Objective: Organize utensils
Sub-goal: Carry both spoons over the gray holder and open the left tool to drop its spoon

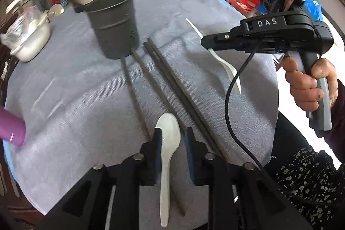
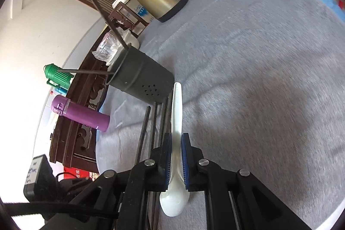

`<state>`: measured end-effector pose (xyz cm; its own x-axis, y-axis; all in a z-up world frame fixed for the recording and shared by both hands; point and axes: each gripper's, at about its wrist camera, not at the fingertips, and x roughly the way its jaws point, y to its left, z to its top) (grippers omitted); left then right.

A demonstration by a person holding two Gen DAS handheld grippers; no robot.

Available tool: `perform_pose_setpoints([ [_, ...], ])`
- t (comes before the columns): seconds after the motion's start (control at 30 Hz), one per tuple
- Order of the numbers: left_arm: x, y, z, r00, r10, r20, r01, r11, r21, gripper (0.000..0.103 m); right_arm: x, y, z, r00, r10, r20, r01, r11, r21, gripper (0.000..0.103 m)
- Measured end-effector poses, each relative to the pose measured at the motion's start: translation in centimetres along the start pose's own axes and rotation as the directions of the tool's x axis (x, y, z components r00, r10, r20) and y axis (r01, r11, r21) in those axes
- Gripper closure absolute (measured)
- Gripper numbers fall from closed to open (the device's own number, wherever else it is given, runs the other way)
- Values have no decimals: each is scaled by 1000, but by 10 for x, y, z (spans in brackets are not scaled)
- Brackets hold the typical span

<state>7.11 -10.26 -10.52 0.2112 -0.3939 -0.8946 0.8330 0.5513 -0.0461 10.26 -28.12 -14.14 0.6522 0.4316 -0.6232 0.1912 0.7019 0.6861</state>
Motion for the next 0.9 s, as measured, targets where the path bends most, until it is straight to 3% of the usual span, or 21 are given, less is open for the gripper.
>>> perform_pose_setpoints([
  [0.1, 9, 0, 7, 1000, -13, -18, 14, 1000, 23, 68, -2, -5, 0, 1000, 8, 2, -8, 1000, 19, 93],
  [0.23, 24, 6, 15, 998, 2, -57, -1, 1000, 28, 68, -9, -13, 1, 1000, 9, 13, -10, 999, 35, 93],
  [0.5, 41, 10, 19, 993, -42, -107, 50, 996, 76, 68, -9, -16, 4, 1000, 12, 15, -12, 999, 46, 93],
  [0.7, 41, 20, 14, 990, -110, -93, 113, 993, 26, 72, -7, -13, 3, 1000, 13, 10, -13, 999, 40, 93],
  [0.9, 33, 27, 12, 995, -84, -50, 85, 996, 10, 72, -12, 7, 12, 999, 3, 50, -1, 1000, -26, 93],
])
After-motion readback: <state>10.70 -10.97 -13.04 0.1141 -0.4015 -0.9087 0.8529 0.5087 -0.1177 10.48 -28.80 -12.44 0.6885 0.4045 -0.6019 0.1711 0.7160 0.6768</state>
